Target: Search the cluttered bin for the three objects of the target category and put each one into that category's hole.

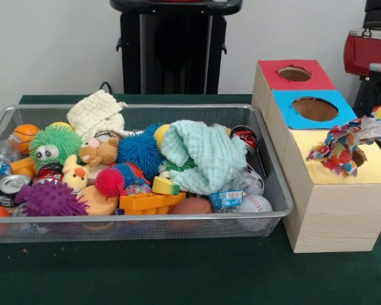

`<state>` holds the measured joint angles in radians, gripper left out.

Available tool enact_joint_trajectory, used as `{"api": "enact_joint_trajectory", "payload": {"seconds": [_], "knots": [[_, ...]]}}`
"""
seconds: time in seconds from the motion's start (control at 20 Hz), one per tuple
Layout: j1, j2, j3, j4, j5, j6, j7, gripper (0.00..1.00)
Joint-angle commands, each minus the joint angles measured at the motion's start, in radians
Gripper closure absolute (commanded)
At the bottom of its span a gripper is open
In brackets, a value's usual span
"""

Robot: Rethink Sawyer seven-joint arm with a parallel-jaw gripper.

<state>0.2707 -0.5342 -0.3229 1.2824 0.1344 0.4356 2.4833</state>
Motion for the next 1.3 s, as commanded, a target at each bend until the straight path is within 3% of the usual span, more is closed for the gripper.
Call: {"api": "enact_joint_trajectory", "payload": {"seconds": [0.05,0.2,0.4,0.7,0.9,1.3], "knots": [[-0.049,-0.024,0.071,0.218,0.004,0.006,0.102,1.00],[-0.095,-0.045,0.136,0.279,0.037,-0.002,0.092,1.00],[-0.136,-0.049,0.202,0.303,0.082,-0.006,0.098,1.00],[-0.129,-0.049,0.204,0.276,0.105,0.025,0.121,1.00],[-0.085,-0.018,0.150,0.190,0.090,0.045,0.139,1.00],[-0.012,0.061,0.051,-0.032,0.083,0.186,0.173,1.00]]}}
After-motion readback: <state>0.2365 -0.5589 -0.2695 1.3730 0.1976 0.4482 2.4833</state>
